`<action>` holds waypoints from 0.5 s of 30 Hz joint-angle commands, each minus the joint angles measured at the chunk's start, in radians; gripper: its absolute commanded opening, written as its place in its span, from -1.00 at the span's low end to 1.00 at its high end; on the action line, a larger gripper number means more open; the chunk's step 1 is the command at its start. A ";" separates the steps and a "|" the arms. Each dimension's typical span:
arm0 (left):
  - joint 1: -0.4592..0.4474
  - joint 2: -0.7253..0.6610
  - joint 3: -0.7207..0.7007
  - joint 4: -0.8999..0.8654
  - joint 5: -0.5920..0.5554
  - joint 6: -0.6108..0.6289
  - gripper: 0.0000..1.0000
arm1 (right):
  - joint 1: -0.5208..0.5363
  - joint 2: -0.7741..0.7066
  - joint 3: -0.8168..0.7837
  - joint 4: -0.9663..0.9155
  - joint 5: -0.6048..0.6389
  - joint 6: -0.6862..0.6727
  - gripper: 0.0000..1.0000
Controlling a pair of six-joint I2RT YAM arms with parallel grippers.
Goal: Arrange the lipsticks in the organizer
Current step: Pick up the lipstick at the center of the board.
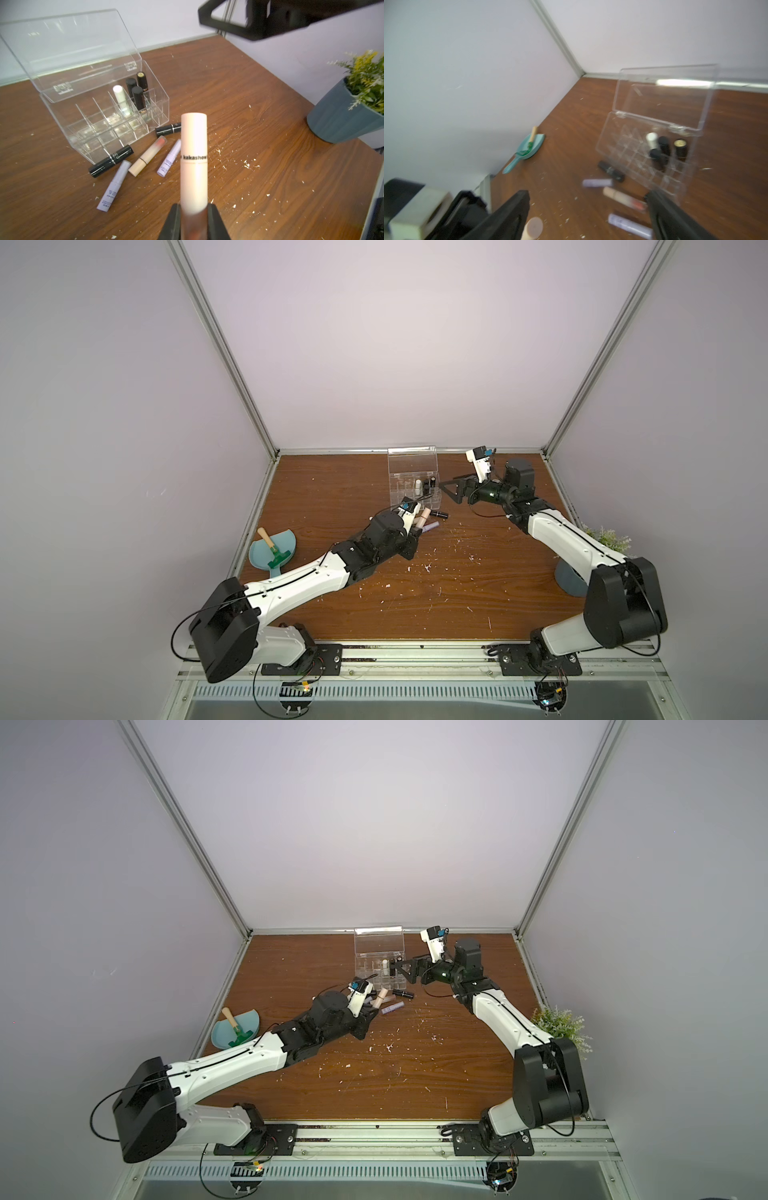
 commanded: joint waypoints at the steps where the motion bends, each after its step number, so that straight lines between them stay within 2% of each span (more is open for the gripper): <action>1: 0.008 -0.052 -0.037 0.101 -0.059 0.027 -0.70 | 0.005 0.020 -0.013 0.239 -0.314 0.211 0.92; 6: 0.009 -0.070 -0.055 0.119 -0.069 0.039 -0.70 | 0.049 0.053 -0.016 0.365 -0.397 0.302 0.93; 12: 0.009 -0.081 -0.054 0.119 -0.076 0.051 -0.70 | 0.109 0.075 0.053 0.189 -0.401 0.165 0.71; 15: 0.009 -0.098 -0.064 0.124 -0.082 0.054 -0.70 | 0.116 0.086 0.061 0.173 -0.404 0.157 0.62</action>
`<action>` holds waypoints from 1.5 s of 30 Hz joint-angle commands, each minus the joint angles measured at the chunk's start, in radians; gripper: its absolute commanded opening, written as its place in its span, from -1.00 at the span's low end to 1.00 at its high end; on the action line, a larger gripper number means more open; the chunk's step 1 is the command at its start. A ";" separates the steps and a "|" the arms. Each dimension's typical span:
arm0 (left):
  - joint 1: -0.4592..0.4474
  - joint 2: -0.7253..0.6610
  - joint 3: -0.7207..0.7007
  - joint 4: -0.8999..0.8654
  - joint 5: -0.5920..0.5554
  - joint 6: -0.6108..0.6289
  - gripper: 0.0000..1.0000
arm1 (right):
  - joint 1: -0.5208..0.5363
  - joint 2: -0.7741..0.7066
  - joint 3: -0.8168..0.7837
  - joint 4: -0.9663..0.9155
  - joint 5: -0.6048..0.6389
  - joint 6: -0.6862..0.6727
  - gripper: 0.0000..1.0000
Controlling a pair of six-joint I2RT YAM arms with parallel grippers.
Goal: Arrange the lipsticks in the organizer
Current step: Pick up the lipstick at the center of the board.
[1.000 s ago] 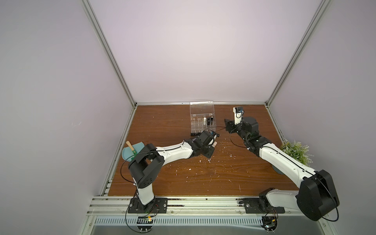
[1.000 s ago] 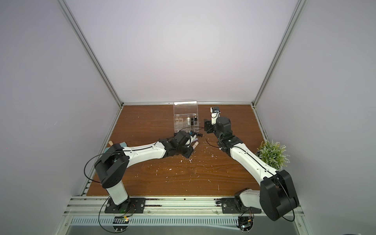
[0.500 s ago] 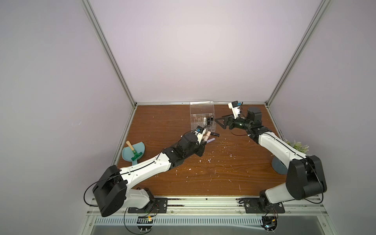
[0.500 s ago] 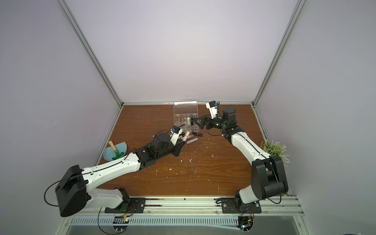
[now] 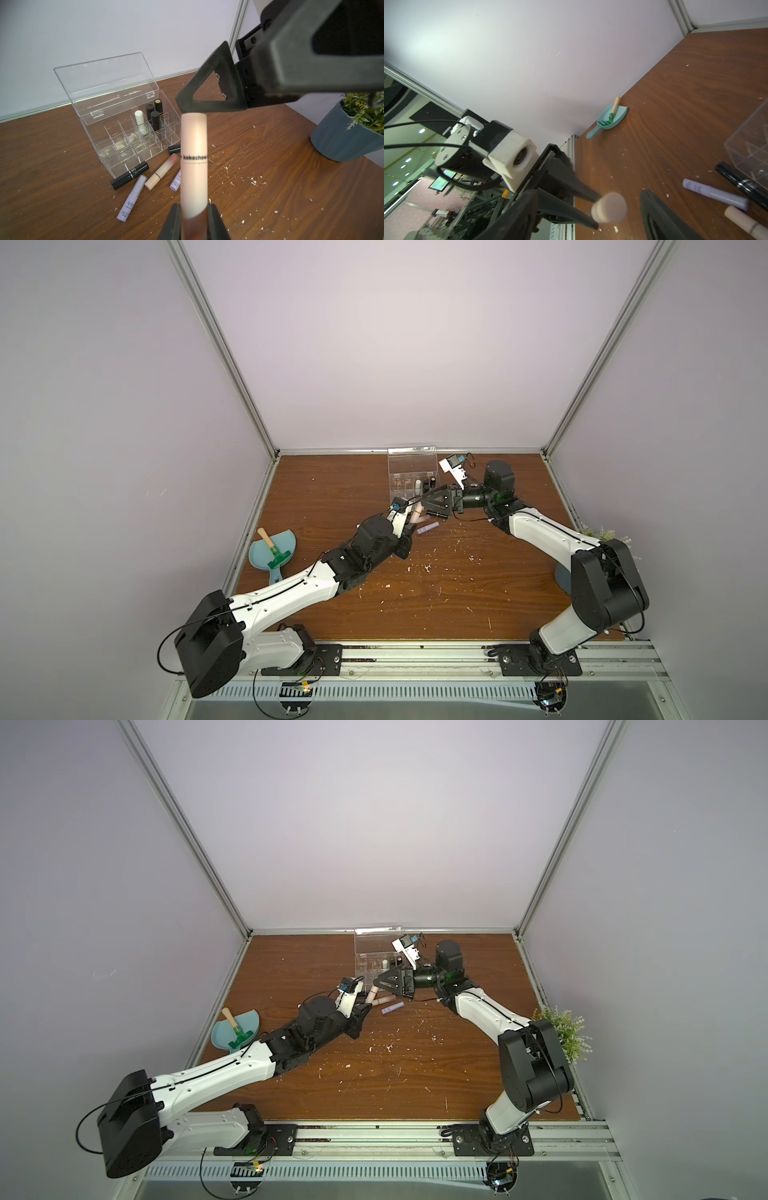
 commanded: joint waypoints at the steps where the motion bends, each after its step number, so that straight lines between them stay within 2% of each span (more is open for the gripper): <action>1: 0.008 -0.035 -0.010 0.033 -0.023 0.020 -0.70 | 0.001 0.005 0.040 -0.025 -0.044 -0.040 0.58; 8: 0.008 -0.051 -0.003 0.015 -0.037 0.029 -0.70 | 0.018 0.017 0.074 -0.129 -0.042 -0.114 0.37; 12: 0.008 -0.054 -0.002 0.009 -0.036 0.031 -0.70 | 0.022 0.016 0.076 -0.122 -0.044 -0.110 0.22; 19: 0.008 -0.041 0.003 0.016 -0.021 0.030 -0.70 | 0.046 0.031 0.080 -0.063 -0.046 -0.062 0.12; 28: 0.008 -0.050 0.004 0.005 -0.030 0.036 -0.69 | 0.056 0.033 0.100 -0.126 -0.039 -0.111 -0.28; 36: 0.008 -0.054 0.002 -0.003 -0.027 0.037 -0.67 | 0.055 0.037 0.105 -0.082 -0.032 -0.071 -0.61; 38: 0.008 -0.055 0.001 -0.005 -0.027 0.036 -0.49 | 0.055 0.035 0.105 -0.081 -0.025 -0.071 -0.66; 40: 0.008 -0.058 0.001 -0.005 -0.025 0.035 -0.08 | 0.054 0.035 0.106 -0.087 -0.009 -0.075 -0.70; 42: 0.008 -0.066 -0.002 -0.002 -0.030 0.035 0.22 | 0.052 0.033 0.114 -0.123 0.042 -0.100 -0.73; 44: 0.008 -0.077 -0.008 0.003 -0.032 0.034 0.40 | 0.053 0.030 0.140 -0.210 0.142 -0.160 -0.76; 45: 0.008 -0.085 -0.013 0.007 -0.033 0.035 0.42 | 0.054 0.030 0.156 -0.263 0.202 -0.197 -0.77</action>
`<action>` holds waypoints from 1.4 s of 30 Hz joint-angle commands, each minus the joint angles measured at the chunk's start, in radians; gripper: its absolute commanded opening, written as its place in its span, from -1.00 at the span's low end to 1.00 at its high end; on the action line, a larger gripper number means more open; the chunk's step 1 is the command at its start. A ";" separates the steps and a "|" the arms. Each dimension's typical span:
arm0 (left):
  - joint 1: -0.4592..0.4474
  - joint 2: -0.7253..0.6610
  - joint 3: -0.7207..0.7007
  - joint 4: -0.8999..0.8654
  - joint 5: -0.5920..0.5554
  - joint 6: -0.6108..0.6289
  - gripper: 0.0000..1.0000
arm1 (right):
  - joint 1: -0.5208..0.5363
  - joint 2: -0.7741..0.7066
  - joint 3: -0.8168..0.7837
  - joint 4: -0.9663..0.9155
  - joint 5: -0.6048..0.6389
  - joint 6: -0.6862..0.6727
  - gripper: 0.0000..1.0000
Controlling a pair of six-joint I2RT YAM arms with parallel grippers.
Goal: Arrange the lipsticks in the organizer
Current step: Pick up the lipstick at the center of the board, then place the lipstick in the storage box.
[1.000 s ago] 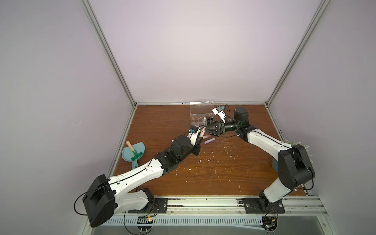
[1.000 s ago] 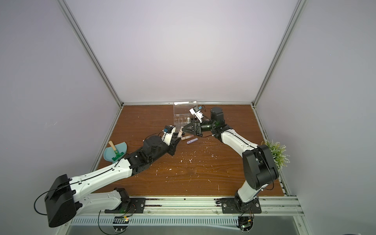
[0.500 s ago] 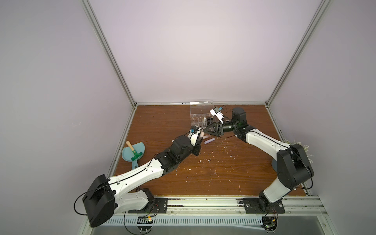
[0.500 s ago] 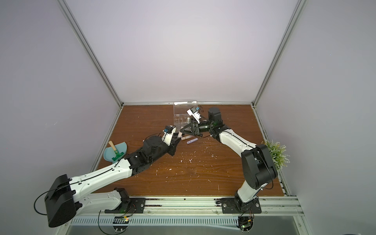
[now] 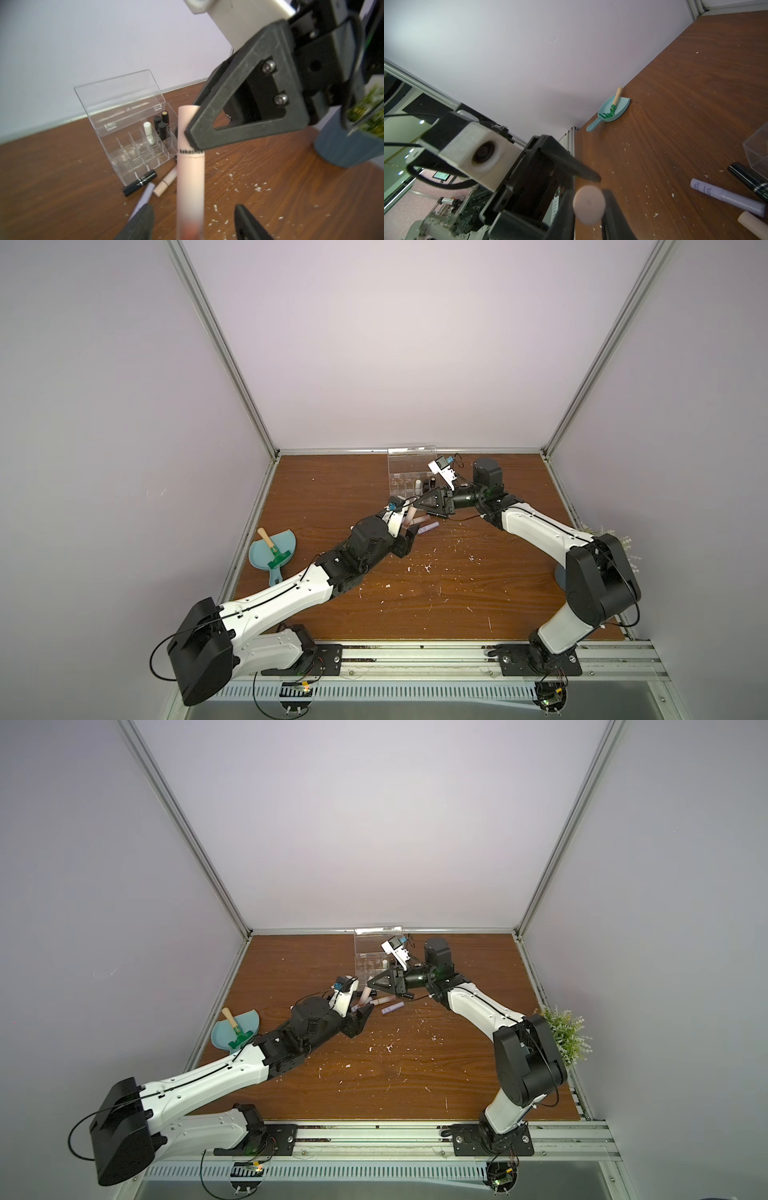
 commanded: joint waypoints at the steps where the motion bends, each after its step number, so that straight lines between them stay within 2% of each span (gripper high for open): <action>1: 0.007 -0.039 -0.010 0.011 -0.009 0.002 0.43 | 0.003 -0.006 0.082 -0.118 0.174 -0.111 -0.78; 6: 0.007 -0.098 -0.068 0.064 -0.051 -0.003 0.45 | 0.009 0.004 0.154 -0.235 0.465 -0.215 -0.78; 10: 0.008 -0.185 -0.152 0.130 -0.126 -0.013 0.45 | 0.027 0.007 0.159 -0.234 0.716 -0.280 -0.78; 18: 0.036 -0.241 -0.213 0.147 -0.137 -0.038 0.45 | 0.090 0.079 0.174 -0.138 0.978 -0.362 -0.77; 28: 0.052 -0.254 -0.227 0.140 -0.119 -0.048 0.43 | 0.125 0.234 0.323 -0.132 1.109 -0.451 -0.78; 35: 0.057 -0.247 -0.233 0.141 -0.107 -0.051 0.43 | 0.127 0.304 0.382 -0.112 1.143 -0.482 -0.77; 42: 0.057 -0.241 -0.234 0.141 -0.101 -0.049 0.42 | 0.127 0.350 0.398 -0.091 1.122 -0.481 -0.77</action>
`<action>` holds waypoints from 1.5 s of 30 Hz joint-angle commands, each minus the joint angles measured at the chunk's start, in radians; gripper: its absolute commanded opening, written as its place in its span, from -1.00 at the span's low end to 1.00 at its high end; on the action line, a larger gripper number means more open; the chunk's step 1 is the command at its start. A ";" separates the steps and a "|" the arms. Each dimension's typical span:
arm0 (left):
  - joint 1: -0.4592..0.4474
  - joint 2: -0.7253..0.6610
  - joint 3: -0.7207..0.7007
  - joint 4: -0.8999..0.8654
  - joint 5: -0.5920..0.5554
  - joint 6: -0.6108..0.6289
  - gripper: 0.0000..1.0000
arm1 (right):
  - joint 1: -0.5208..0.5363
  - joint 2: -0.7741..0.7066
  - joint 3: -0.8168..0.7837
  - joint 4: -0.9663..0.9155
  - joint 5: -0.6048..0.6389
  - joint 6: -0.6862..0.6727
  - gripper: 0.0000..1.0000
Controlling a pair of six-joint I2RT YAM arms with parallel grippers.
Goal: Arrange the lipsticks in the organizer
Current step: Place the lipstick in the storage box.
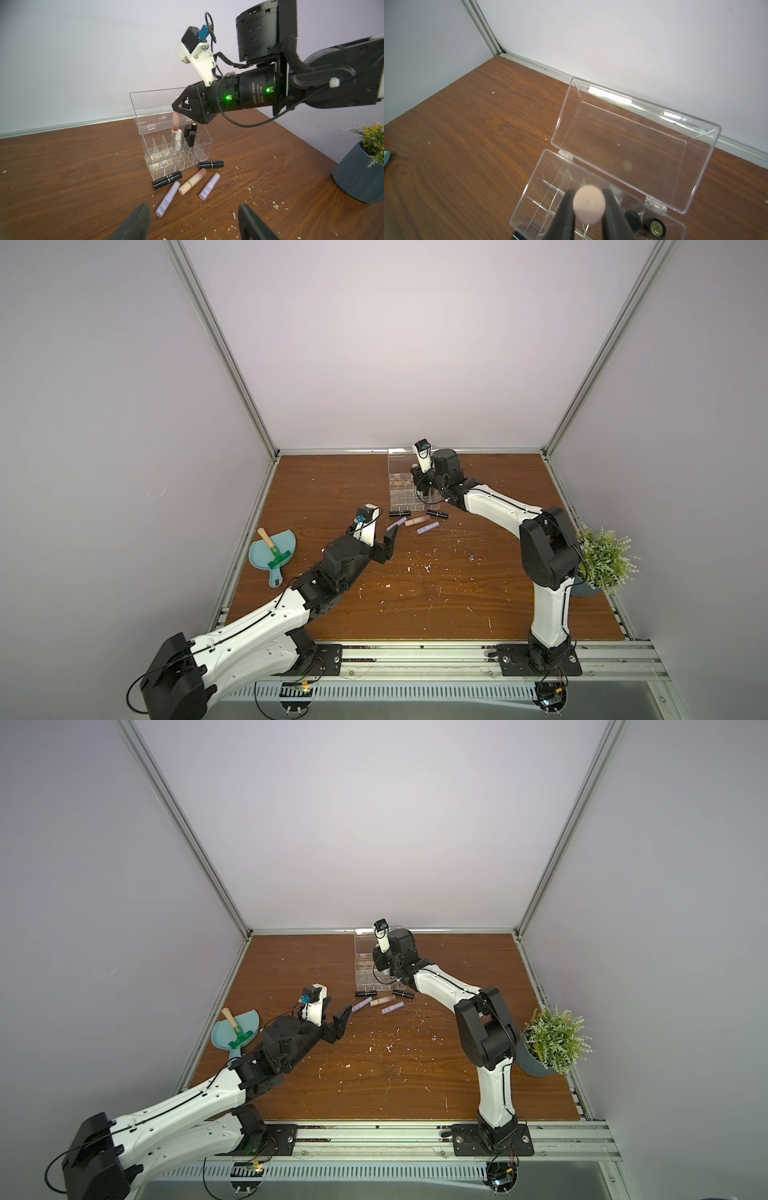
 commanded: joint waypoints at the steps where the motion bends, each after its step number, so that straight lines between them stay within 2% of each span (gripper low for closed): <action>1: 0.010 0.001 -0.005 0.018 0.010 -0.005 0.42 | 0.001 0.002 0.036 0.049 0.008 -0.014 -0.77; 21: 0.014 0.023 0.006 0.001 0.027 0.000 0.42 | 0.002 0.098 0.104 0.044 -0.002 -0.019 -0.76; 27: 0.022 0.082 0.045 -0.040 0.076 -0.001 0.42 | 0.001 0.108 0.103 0.037 0.000 -0.019 -0.44; 37: 0.022 0.190 0.125 -0.125 0.135 -0.005 0.43 | 0.002 0.070 0.059 0.038 0.003 -0.011 -0.06; 42: 0.032 0.244 0.164 -0.214 0.084 -0.029 0.43 | 0.000 -0.057 -0.082 0.081 0.020 0.012 0.06; 45: 0.098 0.270 0.151 -0.221 0.153 -0.063 0.43 | -0.005 -0.177 -0.205 0.117 0.041 0.031 0.10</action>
